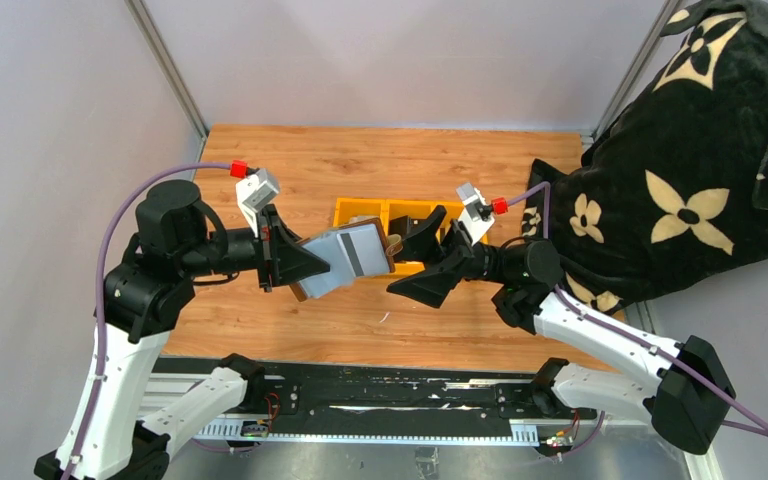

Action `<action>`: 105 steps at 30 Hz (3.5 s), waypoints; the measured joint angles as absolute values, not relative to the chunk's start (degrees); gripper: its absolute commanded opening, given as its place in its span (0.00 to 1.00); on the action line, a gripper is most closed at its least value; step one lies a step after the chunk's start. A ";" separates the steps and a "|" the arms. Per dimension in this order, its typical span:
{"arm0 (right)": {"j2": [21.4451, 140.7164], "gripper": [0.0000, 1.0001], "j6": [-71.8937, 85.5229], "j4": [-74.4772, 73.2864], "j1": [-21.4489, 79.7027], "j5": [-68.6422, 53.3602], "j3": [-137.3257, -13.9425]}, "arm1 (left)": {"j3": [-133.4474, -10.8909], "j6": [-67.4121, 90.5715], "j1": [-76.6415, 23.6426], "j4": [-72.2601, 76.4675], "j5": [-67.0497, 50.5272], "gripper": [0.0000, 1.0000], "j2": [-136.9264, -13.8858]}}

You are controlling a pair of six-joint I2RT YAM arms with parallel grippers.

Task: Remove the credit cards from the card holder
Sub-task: Remove the credit card from the card holder.

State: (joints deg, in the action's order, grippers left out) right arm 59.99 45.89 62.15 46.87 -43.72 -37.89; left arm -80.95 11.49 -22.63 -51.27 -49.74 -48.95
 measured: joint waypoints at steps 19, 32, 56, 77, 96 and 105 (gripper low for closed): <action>64.95 0.00 50.83 65.73 49.17 -35.64 -40.18 | -78.06 16.34 -22.63 -45.12 -54.22 0.73 -47.40; 65.73 0.00 20.80 -0.69 51.96 -45.87 -74.46 | -85.86 2.50 -22.63 -55.72 -49.50 0.98 -47.09; 84.36 0.33 -0.21 -38.17 61.21 -49.30 -96.51 | -77.82 -9.78 -22.65 -68.42 -62.61 0.16 -51.94; 67.85 0.00 41.52 46.94 57.17 -36.97 -50.17 | -73.80 13.17 -22.63 -42.39 -55.68 0.06 -44.69; 85.27 0.00 9.43 -32.69 60.42 -44.38 -96.64 | -75.77 -1.39 -22.63 -56.69 -57.01 0.46 -48.27; 89.69 0.00 1.83 -47.66 63.13 -42.96 -105.34 | -69.23 -6.13 -22.65 -61.73 -60.73 0.50 -47.79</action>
State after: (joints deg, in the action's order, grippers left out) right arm 89.69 1.83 -47.66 63.13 -42.96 -105.34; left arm -69.23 -6.13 -22.65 -61.73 -60.73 -47.79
